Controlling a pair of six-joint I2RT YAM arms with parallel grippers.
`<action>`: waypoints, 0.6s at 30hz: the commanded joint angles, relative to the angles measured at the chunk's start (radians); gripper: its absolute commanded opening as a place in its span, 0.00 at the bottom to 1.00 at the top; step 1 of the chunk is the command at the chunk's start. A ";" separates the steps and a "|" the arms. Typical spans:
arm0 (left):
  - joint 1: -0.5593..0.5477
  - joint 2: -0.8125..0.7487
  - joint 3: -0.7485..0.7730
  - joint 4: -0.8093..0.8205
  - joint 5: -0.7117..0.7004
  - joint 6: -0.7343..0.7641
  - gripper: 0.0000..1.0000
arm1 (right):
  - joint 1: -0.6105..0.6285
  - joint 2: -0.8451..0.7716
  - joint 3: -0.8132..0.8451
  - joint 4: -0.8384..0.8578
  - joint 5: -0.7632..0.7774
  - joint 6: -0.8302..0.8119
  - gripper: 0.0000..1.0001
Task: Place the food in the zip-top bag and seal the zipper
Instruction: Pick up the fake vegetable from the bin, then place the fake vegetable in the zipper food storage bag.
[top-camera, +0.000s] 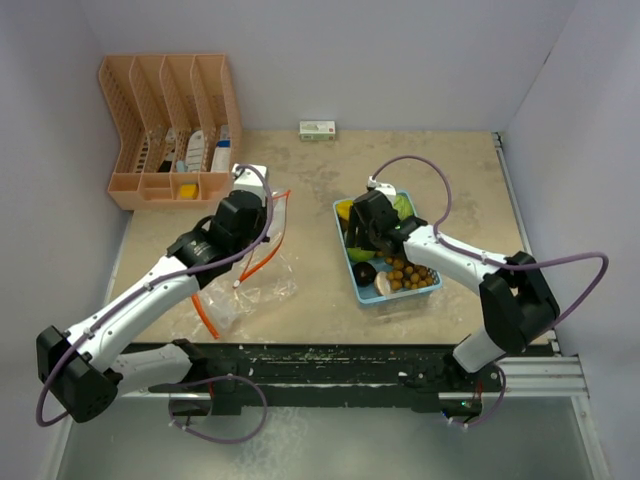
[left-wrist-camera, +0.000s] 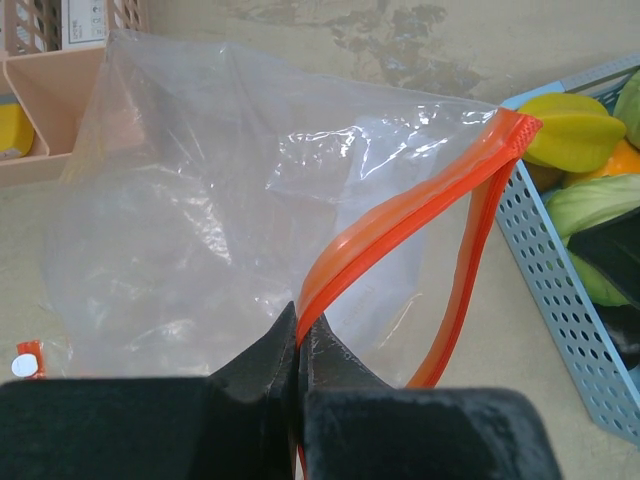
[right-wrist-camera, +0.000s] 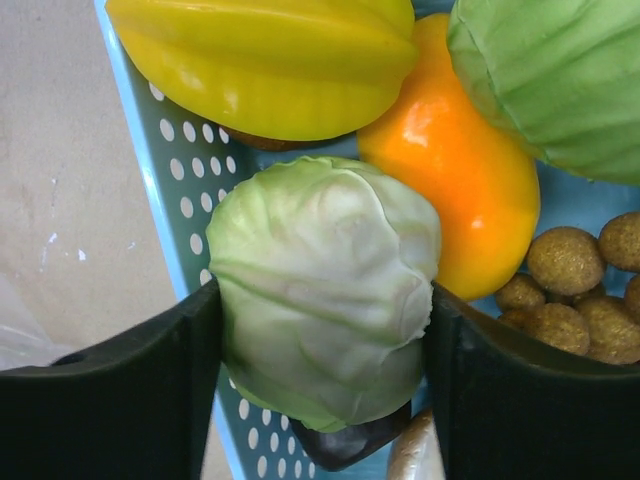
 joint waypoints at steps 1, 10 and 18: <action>0.005 -0.038 0.001 0.051 0.007 -0.013 0.00 | -0.005 -0.061 -0.007 -0.013 0.037 0.015 0.58; 0.005 -0.035 0.035 0.029 -0.002 -0.005 0.00 | -0.005 -0.275 0.057 -0.084 0.005 -0.089 0.30; 0.004 0.014 0.091 0.015 0.010 -0.007 0.00 | 0.002 -0.505 -0.063 0.315 -0.617 -0.138 0.24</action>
